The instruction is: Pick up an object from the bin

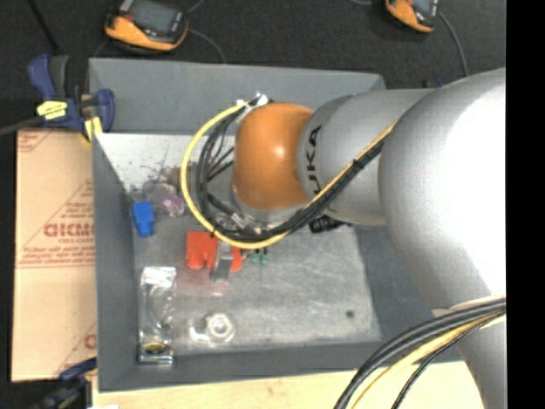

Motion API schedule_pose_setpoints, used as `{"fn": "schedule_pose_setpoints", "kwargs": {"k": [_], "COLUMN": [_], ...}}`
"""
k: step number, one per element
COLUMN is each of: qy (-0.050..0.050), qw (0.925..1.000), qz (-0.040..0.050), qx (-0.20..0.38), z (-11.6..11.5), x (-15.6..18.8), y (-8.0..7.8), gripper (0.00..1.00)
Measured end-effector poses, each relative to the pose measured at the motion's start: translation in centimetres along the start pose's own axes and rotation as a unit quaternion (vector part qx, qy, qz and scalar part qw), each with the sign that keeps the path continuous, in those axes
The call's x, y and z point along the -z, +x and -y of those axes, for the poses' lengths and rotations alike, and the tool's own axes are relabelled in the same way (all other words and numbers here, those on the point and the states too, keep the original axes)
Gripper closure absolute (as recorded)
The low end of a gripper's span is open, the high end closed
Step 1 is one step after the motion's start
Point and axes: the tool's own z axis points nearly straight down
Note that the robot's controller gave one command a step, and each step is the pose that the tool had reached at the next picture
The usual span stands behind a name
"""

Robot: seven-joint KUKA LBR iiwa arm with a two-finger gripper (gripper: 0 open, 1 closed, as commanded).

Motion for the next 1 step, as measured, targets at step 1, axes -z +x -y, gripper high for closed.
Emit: {"fn": "schedule_pose_setpoints", "kwargs": {"k": [1], "qy": [0.0], "qw": [1.0], "qz": [0.0011], "qx": [0.001], "z": [-0.03], "x": [6.59], "y": [-0.3], "gripper": [1.0]}}
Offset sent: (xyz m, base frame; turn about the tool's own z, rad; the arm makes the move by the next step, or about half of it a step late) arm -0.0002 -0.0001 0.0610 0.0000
